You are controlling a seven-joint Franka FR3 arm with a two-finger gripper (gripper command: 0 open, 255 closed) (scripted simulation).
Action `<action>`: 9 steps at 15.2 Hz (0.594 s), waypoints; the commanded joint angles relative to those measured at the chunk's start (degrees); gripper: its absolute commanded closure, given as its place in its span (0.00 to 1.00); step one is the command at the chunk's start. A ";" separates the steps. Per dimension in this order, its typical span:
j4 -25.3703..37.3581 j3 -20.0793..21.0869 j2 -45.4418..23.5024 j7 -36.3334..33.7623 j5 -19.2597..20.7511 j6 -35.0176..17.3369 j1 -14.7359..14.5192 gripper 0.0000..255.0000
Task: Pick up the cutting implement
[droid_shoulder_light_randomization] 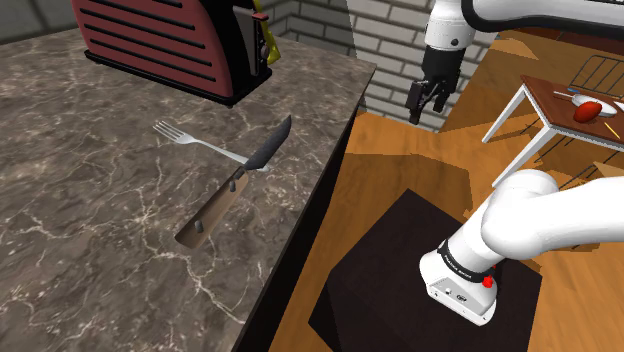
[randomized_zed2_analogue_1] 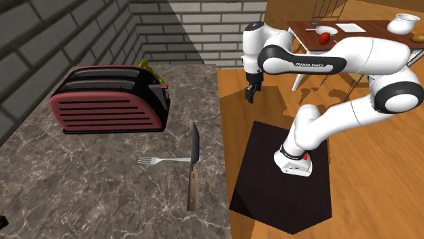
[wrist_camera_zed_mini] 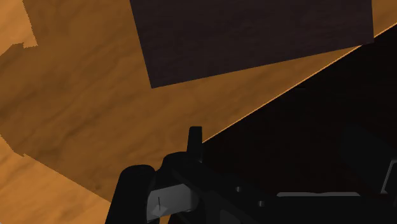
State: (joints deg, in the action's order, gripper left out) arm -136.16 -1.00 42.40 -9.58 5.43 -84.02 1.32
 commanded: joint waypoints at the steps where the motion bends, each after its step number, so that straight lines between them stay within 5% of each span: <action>1: 0.00 0.00 0.00 0.00 0.00 0.00 0.00 0.00; 9: 0.70 11.39 0.74 -21.72 -11.33 -0.33 -0.12 0.00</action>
State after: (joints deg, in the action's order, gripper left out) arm -135.48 8.86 43.31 -28.21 -4.36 -83.87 1.18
